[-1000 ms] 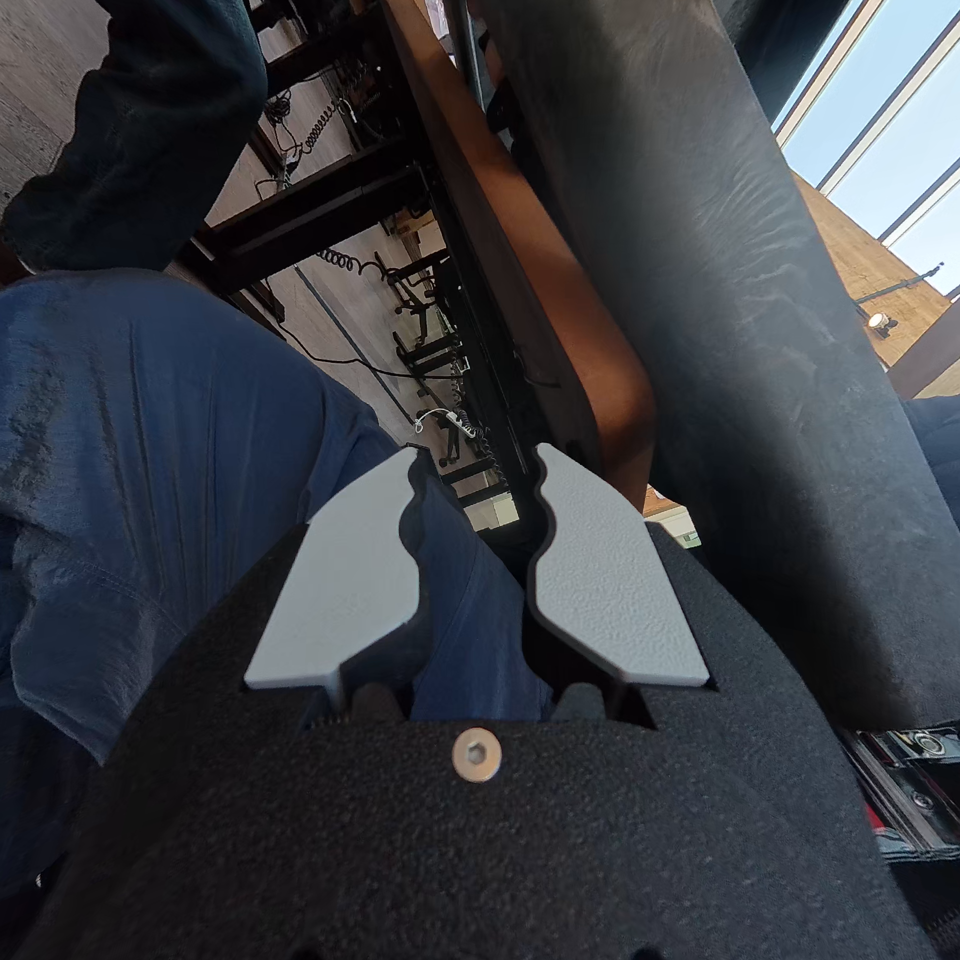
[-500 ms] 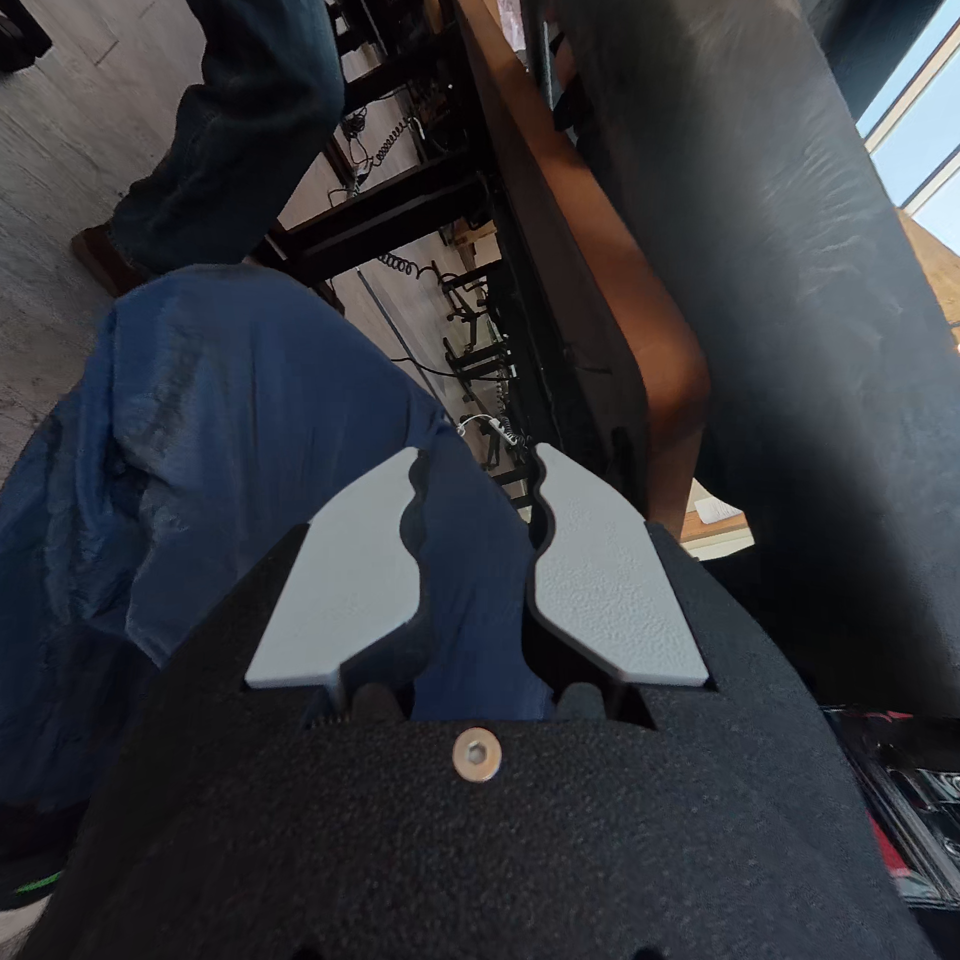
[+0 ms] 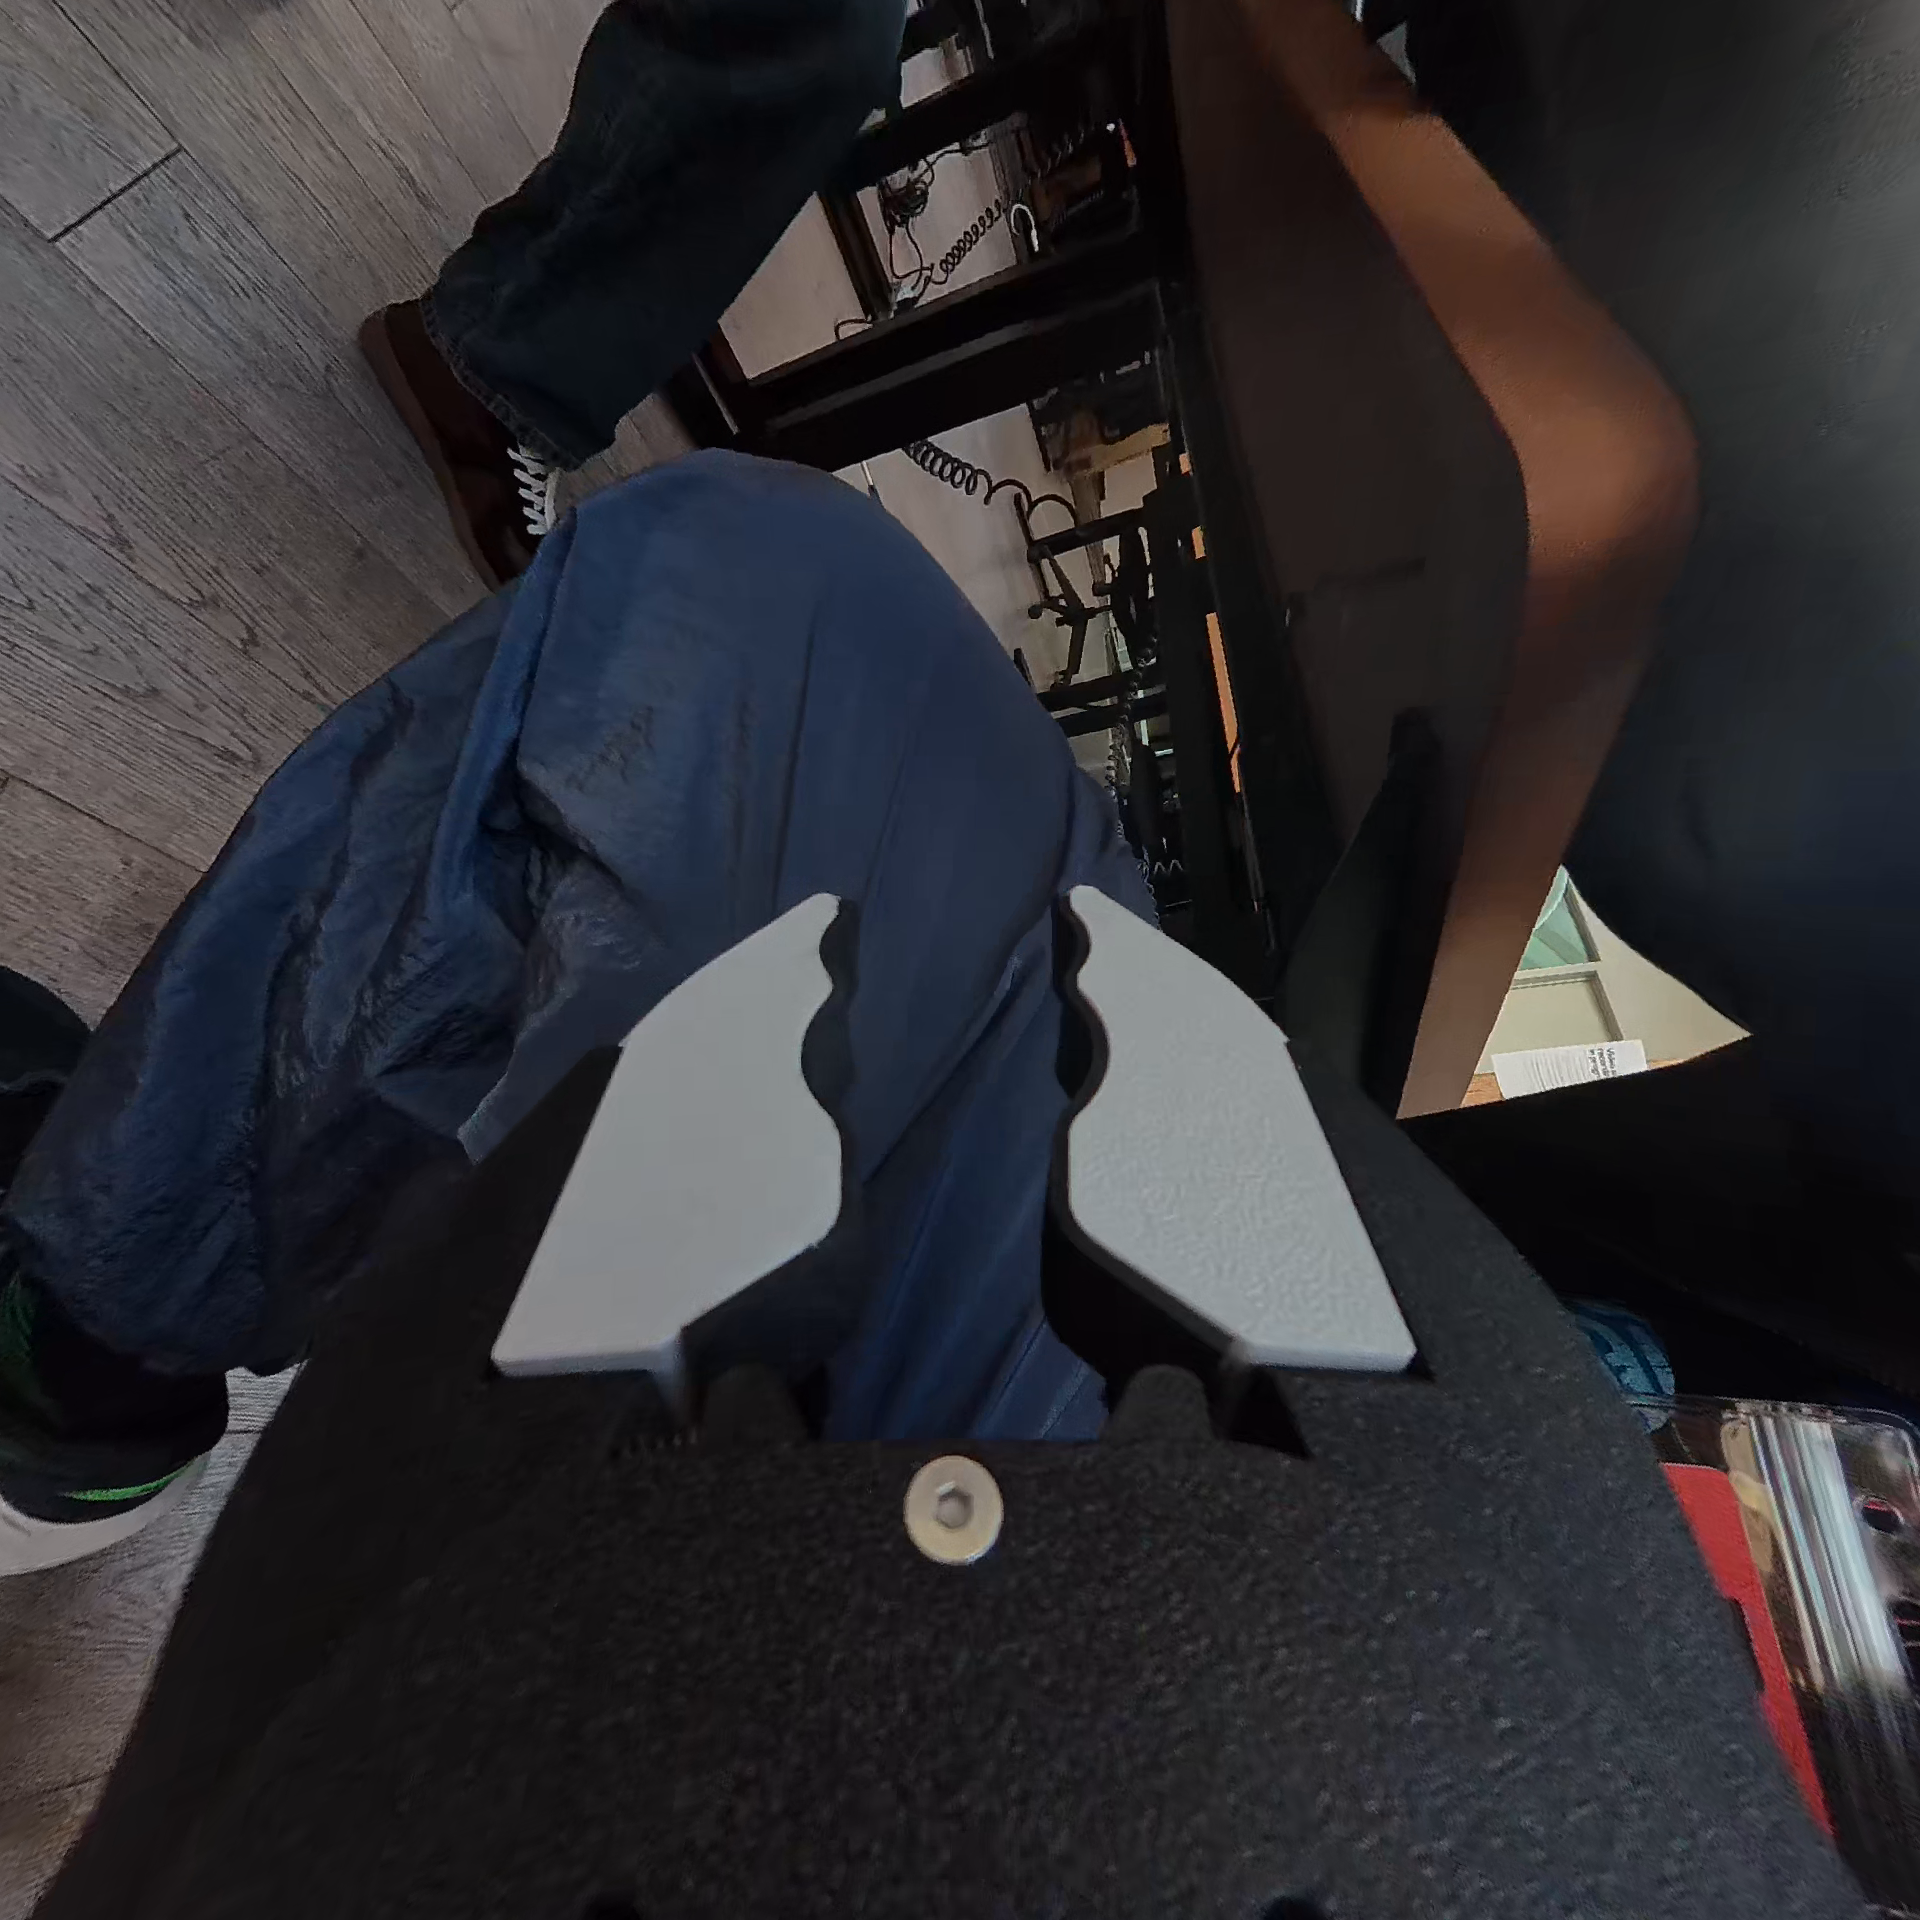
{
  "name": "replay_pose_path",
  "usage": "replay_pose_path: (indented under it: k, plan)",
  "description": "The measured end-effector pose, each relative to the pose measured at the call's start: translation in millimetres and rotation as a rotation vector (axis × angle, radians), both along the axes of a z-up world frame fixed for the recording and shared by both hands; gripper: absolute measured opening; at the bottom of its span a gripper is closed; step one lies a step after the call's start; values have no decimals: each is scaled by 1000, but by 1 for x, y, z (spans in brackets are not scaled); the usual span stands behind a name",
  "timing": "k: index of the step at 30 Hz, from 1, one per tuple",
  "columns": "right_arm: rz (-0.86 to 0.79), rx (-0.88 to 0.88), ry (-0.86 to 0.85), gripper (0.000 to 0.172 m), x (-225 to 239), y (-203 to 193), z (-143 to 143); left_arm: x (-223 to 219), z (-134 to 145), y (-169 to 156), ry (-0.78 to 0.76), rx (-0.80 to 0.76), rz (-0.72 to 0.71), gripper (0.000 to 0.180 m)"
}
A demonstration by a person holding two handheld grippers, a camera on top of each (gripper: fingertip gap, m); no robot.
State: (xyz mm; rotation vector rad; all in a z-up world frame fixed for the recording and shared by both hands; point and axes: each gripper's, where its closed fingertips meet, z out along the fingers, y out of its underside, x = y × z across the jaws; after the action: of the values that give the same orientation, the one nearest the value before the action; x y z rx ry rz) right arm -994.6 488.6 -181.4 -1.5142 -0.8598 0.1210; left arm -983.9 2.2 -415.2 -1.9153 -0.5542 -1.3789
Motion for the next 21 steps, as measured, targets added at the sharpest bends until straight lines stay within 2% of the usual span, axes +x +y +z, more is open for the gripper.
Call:
replay_pose_path:
  k: [10,21]
  plan:
    - [18,-13,25,12,-1,0,0,33,-10,-34,-7,-6,-8,36]
    - [26,-23,46,12,-1,1,0,41,-14,-62,-42,-3,54,36]
